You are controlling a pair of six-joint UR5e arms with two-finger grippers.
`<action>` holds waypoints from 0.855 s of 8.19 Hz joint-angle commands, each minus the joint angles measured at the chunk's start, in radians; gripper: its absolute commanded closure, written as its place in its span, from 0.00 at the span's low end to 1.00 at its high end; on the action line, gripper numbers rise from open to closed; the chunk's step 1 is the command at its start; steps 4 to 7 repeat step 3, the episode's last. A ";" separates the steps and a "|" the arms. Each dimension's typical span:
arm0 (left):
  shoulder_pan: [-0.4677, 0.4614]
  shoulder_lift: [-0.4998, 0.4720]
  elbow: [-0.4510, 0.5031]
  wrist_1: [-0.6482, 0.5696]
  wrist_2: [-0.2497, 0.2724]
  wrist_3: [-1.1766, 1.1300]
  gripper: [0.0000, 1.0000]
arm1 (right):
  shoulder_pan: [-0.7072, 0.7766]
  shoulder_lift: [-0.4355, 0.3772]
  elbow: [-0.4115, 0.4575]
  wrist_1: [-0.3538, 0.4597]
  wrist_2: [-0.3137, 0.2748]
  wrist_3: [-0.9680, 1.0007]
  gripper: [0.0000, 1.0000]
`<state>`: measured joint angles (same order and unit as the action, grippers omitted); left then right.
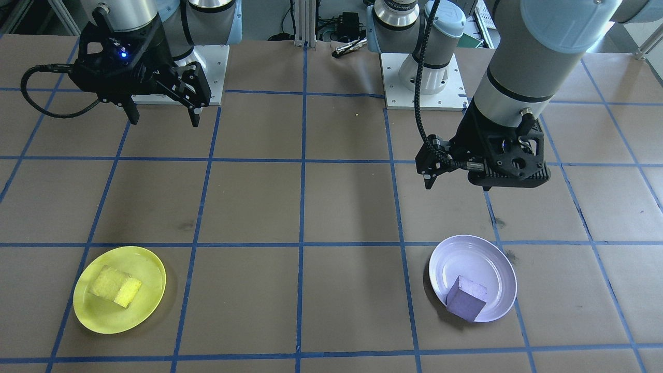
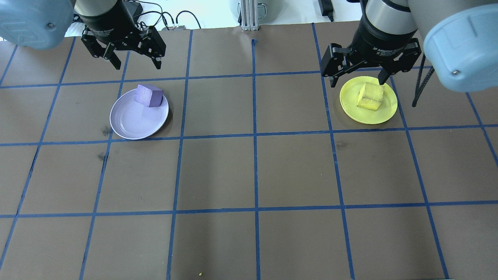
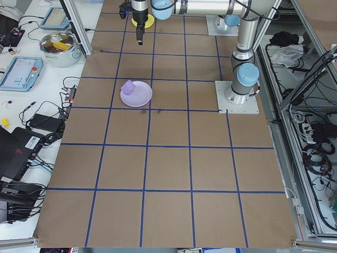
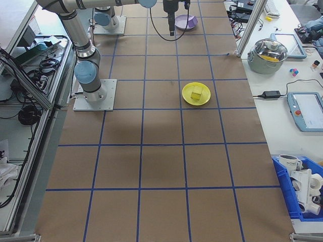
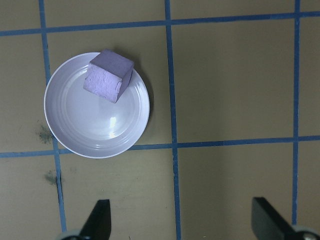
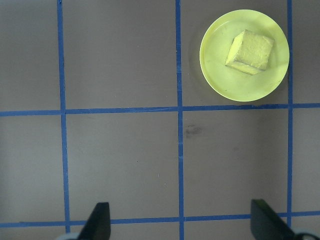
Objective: Sort blocks by color into plates
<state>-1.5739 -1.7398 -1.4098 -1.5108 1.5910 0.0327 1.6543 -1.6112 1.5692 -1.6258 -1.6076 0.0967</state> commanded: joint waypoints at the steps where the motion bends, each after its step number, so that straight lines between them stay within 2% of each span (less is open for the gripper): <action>1: -0.003 0.025 -0.031 0.000 0.001 -0.004 0.00 | 0.004 -0.001 0.000 -0.002 0.003 0.000 0.00; 7: -0.003 0.034 -0.032 -0.002 0.001 -0.002 0.00 | 0.004 -0.001 0.002 0.000 0.003 0.000 0.00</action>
